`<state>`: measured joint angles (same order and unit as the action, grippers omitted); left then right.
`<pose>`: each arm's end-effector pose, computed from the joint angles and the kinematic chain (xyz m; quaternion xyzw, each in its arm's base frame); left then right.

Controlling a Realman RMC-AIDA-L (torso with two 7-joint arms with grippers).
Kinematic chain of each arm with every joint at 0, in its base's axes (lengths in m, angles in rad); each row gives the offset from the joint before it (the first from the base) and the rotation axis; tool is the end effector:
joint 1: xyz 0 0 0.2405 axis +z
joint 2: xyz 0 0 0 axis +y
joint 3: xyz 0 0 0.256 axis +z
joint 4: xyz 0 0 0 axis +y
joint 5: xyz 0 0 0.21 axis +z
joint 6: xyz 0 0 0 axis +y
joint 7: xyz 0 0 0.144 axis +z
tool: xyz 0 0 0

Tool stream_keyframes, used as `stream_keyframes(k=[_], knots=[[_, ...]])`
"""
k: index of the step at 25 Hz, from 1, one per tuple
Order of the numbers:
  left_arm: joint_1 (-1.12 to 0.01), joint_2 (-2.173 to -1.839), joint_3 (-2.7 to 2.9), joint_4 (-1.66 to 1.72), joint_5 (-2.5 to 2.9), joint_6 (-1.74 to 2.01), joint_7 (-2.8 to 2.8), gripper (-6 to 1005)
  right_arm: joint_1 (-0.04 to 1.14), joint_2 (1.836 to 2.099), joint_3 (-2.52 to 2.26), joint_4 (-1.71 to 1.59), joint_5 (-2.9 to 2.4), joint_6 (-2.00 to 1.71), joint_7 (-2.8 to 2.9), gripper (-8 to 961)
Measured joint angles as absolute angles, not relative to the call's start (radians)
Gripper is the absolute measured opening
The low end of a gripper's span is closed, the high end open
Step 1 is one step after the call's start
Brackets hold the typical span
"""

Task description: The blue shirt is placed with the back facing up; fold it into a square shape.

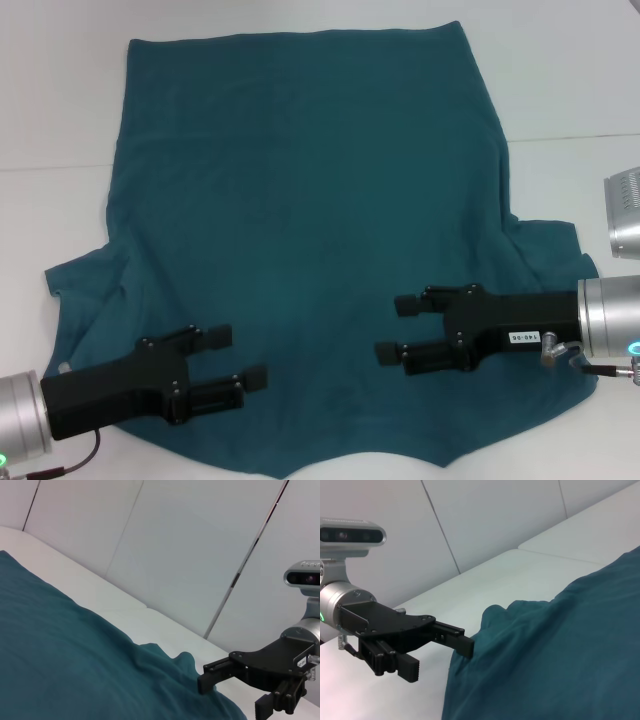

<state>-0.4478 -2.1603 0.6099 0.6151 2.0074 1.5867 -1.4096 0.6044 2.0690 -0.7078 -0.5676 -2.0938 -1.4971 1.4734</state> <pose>-0.2729 0.2943 -0.0300 -0.9010 -0.2982 -0.2953 0.1102 0.2577 0.3388 -0.0214 -0.9409 0.2593 0.1991 0.0888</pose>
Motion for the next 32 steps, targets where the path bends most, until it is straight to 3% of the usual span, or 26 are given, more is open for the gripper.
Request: stream_keyframes(k=[16, 32], knots=[[-0.449, -2.159, 0.605, 0.617, 2.003, 1.575, -1.411, 887, 0.605, 2.07, -0.697, -0.568, -2.093, -1.496, 1.474, 916], [-0.415, -2.134, 0.347, 0.616, 1.997, 1.339, -1.518, 887, 0.594, 2.083, -0.684, -0.561, -2.069, -1.5, 1.48, 916]])
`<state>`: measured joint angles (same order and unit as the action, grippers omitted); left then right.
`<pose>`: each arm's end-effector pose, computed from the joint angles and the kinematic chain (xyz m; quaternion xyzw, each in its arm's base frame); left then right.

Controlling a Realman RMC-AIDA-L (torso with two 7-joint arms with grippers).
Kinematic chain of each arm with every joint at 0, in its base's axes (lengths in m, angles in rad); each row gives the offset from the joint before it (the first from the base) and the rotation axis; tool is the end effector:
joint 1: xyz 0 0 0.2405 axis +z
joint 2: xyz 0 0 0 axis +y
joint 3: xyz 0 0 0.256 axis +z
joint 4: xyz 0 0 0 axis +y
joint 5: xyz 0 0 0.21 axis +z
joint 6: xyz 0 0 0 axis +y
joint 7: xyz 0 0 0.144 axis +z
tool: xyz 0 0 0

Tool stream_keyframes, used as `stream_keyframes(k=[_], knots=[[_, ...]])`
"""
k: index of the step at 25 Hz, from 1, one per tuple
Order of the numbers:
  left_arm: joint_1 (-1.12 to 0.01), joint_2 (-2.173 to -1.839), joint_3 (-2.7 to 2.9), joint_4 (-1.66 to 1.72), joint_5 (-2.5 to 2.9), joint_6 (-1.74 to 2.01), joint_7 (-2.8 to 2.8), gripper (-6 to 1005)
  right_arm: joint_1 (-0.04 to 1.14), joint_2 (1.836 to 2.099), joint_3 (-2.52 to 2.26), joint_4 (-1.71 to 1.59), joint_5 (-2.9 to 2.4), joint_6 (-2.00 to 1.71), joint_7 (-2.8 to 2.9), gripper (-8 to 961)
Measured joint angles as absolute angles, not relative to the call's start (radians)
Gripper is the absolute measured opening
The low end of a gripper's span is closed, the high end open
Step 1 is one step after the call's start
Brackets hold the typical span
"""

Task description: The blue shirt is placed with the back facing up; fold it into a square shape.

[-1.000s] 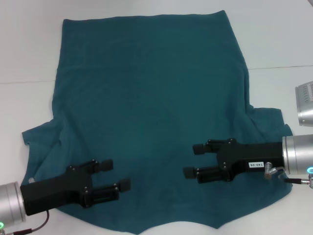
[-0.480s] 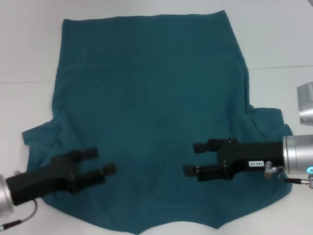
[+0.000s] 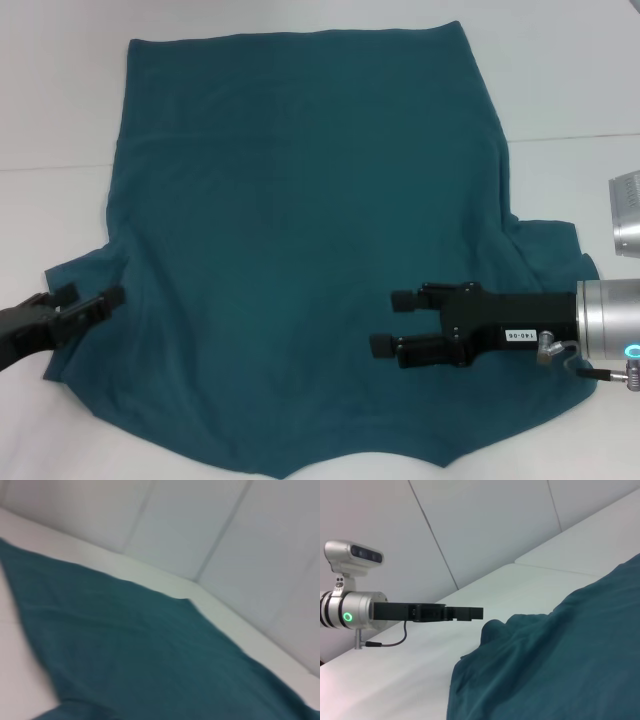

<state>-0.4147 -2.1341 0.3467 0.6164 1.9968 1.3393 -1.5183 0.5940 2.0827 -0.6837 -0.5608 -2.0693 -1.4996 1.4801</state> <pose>-0.3380 0.3146 0.0175 -0.7931 -0.4336 -0.3040 0.3008 0.2567 0.3364 -0.0238 -0.9307 0.2749 0.2228 0.0926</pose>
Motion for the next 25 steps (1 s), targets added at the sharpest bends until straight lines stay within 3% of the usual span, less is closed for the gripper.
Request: stream_keyframes(k=[25], knots=[[-0.429, -2.146, 0.398, 0.584, 2.011, 1.101, -1.539, 886, 0.58, 2.08, -0.675, -0.558, -2.069, -1.506, 1.482, 917]])
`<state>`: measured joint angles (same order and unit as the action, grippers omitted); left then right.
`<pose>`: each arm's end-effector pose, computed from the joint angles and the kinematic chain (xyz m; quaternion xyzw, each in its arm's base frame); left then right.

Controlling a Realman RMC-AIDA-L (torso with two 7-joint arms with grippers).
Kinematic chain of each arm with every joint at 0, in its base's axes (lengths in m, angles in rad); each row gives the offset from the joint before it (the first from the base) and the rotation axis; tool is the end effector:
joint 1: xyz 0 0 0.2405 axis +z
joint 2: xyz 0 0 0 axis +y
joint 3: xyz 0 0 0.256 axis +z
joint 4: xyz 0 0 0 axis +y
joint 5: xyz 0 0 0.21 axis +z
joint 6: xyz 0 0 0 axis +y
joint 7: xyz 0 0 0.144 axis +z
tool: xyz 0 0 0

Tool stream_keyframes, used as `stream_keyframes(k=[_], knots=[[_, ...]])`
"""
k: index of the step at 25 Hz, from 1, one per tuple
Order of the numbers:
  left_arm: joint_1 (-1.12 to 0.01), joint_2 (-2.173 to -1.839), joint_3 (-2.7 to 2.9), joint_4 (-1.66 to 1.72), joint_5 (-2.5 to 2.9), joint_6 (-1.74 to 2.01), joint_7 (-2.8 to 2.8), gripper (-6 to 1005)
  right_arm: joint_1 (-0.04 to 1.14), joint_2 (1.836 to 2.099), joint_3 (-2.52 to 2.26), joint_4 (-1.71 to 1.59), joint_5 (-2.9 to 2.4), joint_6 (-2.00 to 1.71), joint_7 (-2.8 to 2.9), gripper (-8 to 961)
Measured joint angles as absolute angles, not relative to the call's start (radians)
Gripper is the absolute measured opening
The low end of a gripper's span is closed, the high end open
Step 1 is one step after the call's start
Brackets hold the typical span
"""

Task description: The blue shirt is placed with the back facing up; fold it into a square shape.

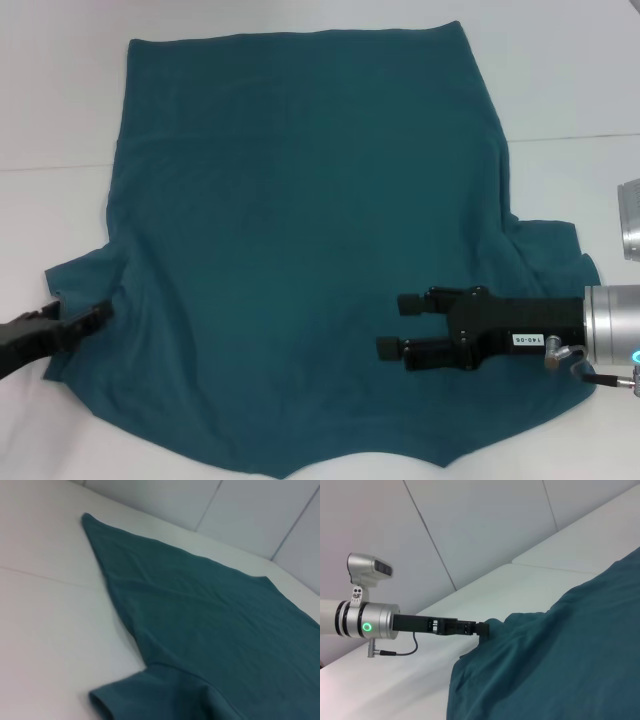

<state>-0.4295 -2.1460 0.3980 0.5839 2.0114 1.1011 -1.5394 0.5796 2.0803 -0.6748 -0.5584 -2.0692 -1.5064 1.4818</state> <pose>-0.3578 0.3269 0.0041 -0.7691 -0.4750 -0.2415 0.3530 0.2619 0.3325 -0.0222 -0.9272 0.2837 0.2257 0.0940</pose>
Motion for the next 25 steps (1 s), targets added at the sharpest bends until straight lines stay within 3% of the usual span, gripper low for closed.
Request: stream_keyframes(k=[11, 17, 25], knots=[[-0.434, -2.147, 0.411, 0.598, 2.014, 1.087, -1.6, 827, 0.58, 2.083, -0.673, -0.558, -2.067, -1.507, 1.48, 917], [-0.439, -2.145, 0.42, 0.601, 2.023, 1.068, -1.616, 620, 0.579, 2.083, -0.672, -0.558, -2.066, -1.508, 1.48, 916], [-0.444, -2.145, 0.421, 0.602, 2.039, 1.06, -1.616, 269, 0.578, 2.083, -0.657, -0.558, -2.066, -1.511, 1.48, 916]])
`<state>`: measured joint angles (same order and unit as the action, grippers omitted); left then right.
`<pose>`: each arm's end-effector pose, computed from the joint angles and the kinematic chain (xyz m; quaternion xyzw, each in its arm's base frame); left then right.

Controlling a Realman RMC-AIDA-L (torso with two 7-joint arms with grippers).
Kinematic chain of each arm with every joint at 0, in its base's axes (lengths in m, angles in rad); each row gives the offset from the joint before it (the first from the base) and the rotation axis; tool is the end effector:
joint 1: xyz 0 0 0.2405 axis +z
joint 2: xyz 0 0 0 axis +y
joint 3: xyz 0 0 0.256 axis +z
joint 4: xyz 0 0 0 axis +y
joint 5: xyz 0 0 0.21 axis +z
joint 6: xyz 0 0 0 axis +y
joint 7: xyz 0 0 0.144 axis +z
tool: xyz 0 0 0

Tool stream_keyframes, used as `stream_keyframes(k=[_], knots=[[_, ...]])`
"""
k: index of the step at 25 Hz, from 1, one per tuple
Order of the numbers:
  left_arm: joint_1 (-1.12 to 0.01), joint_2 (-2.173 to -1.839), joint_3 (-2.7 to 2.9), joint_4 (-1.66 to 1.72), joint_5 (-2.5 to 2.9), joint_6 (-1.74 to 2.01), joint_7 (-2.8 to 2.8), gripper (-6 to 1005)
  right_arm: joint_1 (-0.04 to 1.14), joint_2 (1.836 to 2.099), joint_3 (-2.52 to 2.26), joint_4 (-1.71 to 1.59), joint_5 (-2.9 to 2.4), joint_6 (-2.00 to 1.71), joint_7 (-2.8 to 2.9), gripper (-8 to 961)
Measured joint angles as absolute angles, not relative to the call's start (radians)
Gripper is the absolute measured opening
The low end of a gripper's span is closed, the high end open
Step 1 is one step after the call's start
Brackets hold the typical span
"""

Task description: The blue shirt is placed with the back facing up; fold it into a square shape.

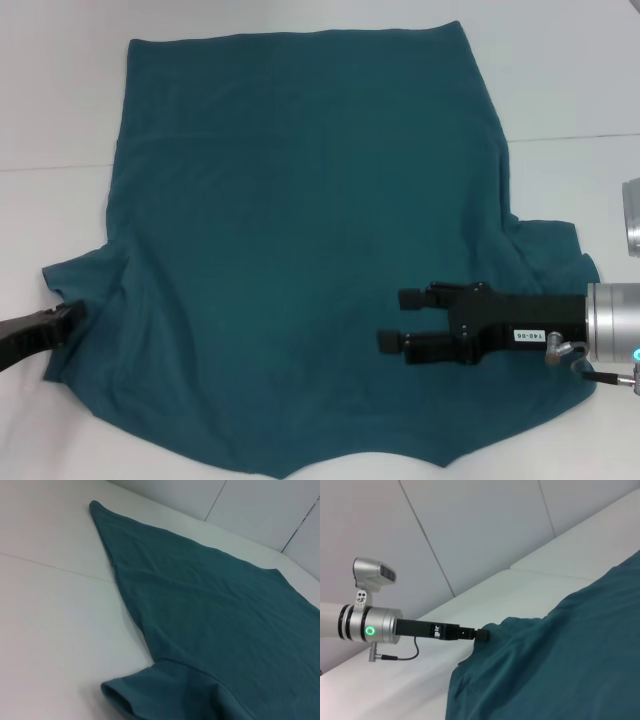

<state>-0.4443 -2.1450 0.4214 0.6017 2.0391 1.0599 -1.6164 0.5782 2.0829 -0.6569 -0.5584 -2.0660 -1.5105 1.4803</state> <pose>-0.3576 0.3343 0.0058 -0.7611 -0.4927 -0.2292 0.3542 0.2618 0.3327 -0.0209 -0.9240 0.2864 0.2339 0.0979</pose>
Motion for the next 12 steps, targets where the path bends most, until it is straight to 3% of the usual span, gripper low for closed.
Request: stream_keyframes(k=[3, 12], knots=[[-0.445, -2.143, 0.422, 0.605, 2.041, 1.06, -1.617, 155, 0.578, 2.083, -0.639, -0.558, -2.065, -1.511, 1.48, 917], [-0.444, -2.131, 0.422, 0.65, 2.053, 1.045, -1.64, 3, 0.538, 2.086, -0.619, -0.526, -2.011, -1.511, 1.473, 916]])
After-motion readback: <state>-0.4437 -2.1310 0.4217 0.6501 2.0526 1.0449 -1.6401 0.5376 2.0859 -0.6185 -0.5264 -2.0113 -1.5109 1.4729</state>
